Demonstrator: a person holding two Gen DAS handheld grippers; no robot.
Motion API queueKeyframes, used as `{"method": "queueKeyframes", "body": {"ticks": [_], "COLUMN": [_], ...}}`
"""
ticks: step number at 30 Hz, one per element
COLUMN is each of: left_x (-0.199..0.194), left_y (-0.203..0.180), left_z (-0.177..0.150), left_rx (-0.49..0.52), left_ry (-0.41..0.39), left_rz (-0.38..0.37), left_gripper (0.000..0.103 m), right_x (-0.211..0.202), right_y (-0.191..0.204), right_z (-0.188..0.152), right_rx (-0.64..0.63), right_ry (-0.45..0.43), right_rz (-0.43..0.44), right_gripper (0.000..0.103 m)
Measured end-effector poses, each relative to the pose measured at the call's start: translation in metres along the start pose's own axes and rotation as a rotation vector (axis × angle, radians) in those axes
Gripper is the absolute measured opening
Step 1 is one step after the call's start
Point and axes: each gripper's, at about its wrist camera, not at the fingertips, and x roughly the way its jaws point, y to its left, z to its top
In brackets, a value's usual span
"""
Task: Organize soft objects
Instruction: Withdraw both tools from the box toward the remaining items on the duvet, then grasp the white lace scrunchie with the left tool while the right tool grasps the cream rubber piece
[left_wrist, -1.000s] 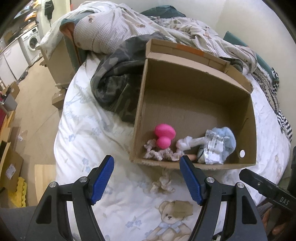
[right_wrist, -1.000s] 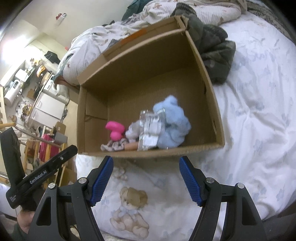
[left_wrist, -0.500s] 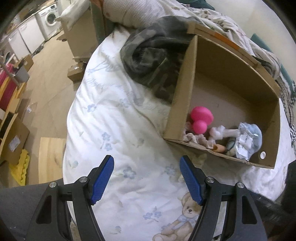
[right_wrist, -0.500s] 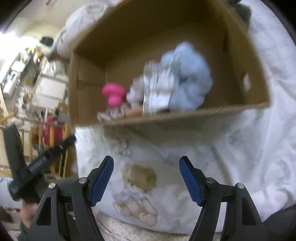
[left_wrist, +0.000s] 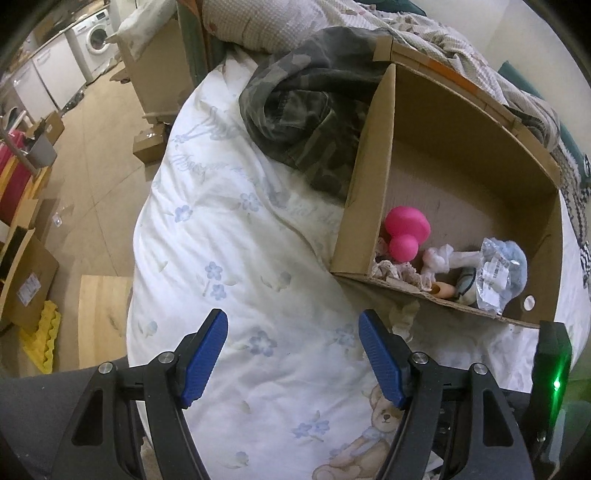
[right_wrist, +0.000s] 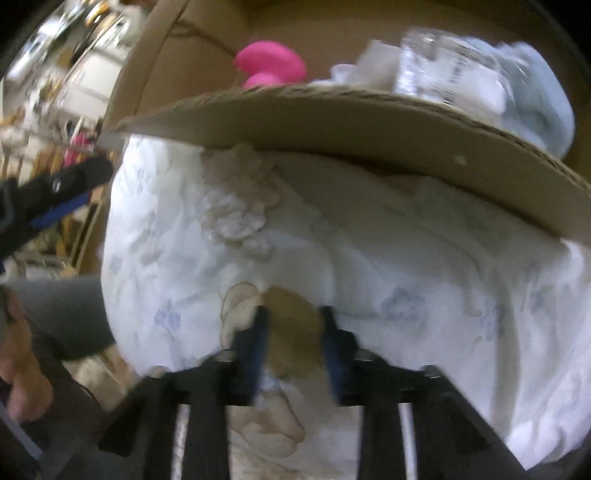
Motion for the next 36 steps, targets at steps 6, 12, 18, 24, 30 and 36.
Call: {"method": "queueKeyframes", "body": {"ticks": [6, 12, 18, 24, 30, 36], "left_x": [0.007, 0.022, 0.041, 0.054, 0.060, 0.058], "left_y": [-0.011, -0.045, -0.081, -0.107, -0.106, -0.080], "left_z": [-0.003, -0.012, -0.017, -0.022, -0.026, -0.024], "left_rx": [0.040, 0.162, 0.283, 0.381, 0.380, 0.330], "left_ry": [0.026, 0.063, 0.075, 0.067, 0.089, 0.087], "left_rz": [0.000, -0.020, -0.001, 0.025, 0.036, 0.032], "left_gripper": [0.071, 0.071, 0.071, 0.070, 0.028, 0.016], "right_x": [-0.014, -0.051, -0.070, -0.081, -0.089, -0.087], "right_y": [0.000, -0.014, -0.029, -0.038, -0.043, -0.041], "right_z": [-0.005, -0.009, -0.017, -0.022, -0.022, -0.023], "right_rx": [-0.004, 0.040, 0.071, 0.093, 0.095, 0.082], "right_ry": [-0.042, -0.164, -0.219, -0.245, -0.261, -0.263], "right_rz": [0.022, 0.038, 0.040, 0.033, 0.031, 0.028], "right_gripper": [0.009, 0.009, 0.008, 0.008, 0.008, 0.008]}}
